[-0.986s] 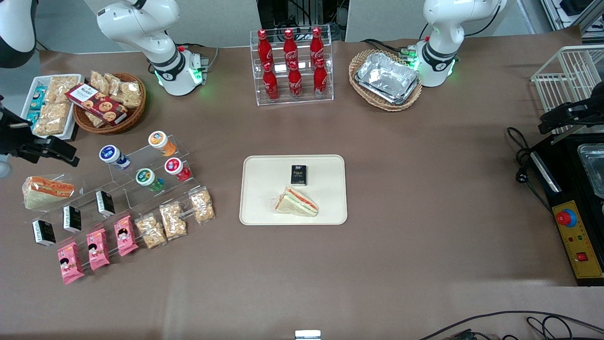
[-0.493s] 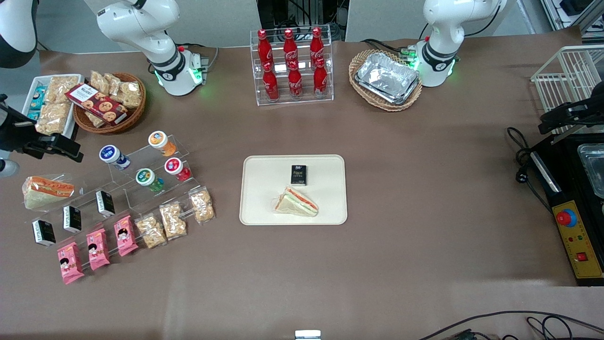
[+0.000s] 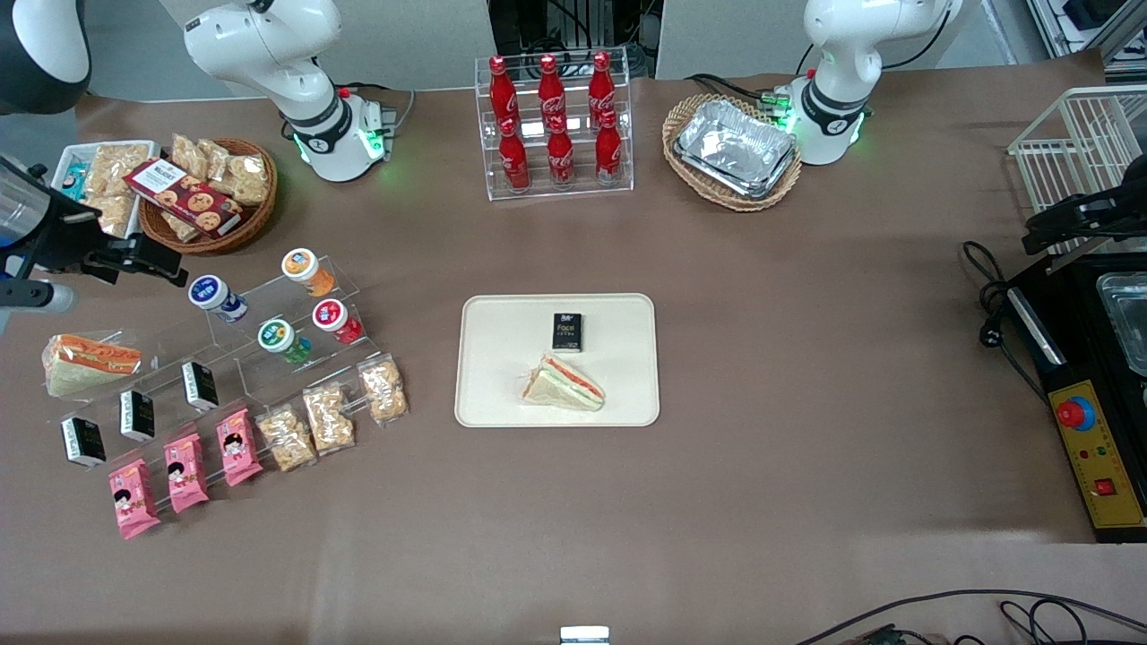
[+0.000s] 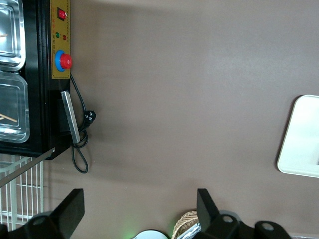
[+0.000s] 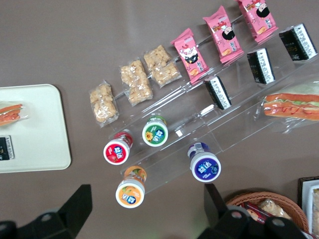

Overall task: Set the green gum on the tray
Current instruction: 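Move the open right gripper down over the green-labelled gum bottle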

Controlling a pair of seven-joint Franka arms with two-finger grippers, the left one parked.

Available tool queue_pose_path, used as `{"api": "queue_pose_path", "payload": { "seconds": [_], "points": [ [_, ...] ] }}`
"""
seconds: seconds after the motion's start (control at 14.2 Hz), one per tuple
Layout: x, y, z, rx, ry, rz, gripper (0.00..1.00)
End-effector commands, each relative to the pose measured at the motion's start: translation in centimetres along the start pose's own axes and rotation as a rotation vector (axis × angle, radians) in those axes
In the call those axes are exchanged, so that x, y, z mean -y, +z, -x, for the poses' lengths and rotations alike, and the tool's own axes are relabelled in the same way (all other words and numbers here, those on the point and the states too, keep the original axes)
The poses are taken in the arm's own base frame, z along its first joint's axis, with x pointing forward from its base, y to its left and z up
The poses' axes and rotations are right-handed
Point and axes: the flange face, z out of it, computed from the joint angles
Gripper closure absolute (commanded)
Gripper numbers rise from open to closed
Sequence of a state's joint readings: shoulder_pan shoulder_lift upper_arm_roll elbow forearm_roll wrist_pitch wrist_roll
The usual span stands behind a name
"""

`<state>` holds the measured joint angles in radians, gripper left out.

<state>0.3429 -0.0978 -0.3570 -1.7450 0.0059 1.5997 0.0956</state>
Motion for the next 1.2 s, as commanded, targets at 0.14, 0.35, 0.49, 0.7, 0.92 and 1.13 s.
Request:
{"api": "queue_pose_path", "payload": {
  "seconds": [0.14,0.35,0.49,0.7,0.92,1.13],
  "points": [
    [-0.4,3.0,3.8,-0.034,-0.001,-0.065,0.0],
    [-0.6,4.3,4.1,-0.021,0.003,-0.067,0.0],
    [-0.7,6.4,4.2,-0.035,0.003,-0.065,0.0],
    [-0.7,10.6,3.4,-0.068,0.011,-0.056,0.0],
    [-0.6,14.5,2.3,-0.071,0.015,-0.029,0.0],
    [-0.6,17.1,1.8,-0.075,0.017,-0.014,0.0]
  ]
}}
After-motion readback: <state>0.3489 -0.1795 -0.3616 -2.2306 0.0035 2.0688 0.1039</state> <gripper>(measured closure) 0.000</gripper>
